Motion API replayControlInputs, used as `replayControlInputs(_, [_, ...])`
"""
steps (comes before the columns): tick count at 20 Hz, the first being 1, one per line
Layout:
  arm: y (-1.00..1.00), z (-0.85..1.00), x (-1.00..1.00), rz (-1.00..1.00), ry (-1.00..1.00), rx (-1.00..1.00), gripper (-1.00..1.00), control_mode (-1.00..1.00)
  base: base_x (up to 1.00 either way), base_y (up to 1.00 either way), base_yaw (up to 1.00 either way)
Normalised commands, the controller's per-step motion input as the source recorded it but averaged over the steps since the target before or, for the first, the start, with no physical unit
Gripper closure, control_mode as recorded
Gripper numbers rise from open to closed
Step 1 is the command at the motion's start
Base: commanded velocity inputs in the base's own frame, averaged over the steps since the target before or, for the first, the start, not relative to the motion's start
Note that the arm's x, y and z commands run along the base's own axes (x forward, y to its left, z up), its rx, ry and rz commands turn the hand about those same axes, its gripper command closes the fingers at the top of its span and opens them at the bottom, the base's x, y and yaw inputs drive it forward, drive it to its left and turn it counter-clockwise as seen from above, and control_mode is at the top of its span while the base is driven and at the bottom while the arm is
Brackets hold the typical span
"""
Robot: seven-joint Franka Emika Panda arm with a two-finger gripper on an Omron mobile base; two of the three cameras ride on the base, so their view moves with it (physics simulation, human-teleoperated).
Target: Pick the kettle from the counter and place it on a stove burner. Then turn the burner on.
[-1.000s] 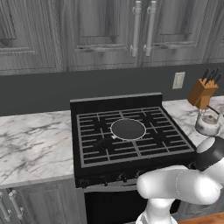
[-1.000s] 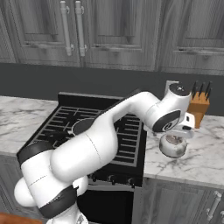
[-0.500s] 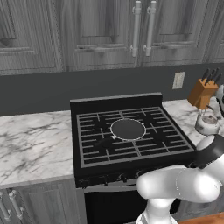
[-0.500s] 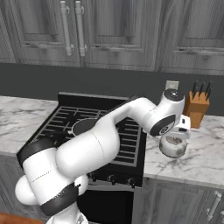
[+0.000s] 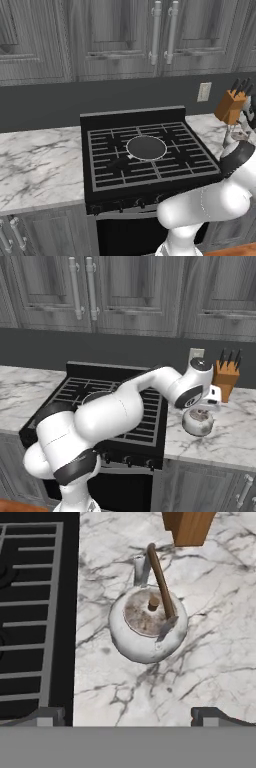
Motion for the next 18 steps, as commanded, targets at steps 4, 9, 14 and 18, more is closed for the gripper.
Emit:
replayControlInputs(4, [-0.20, -0.06, 0.29, 0.00, 0.00, 0.00, -1.00, -1.00, 0.00, 0.00, 0.00])
replayControlInputs(9, [-0.09, -0.11, 0.27, 0.00, 0.00, 0.00, -1.00, -1.00, 0.00, 0.00, 0.00])
replayControlInputs(14, [-0.11, -0.10, 0.27, 0.00, 0.00, 0.00, -1.00, -1.00, 0.00, 0.00, 0.00])
replayControlInputs(18, [-0.17, -0.13, 0.23, 0.00, 0.00, 0.00, -1.00, -1.00, 0.00, 0.00, 0.00])
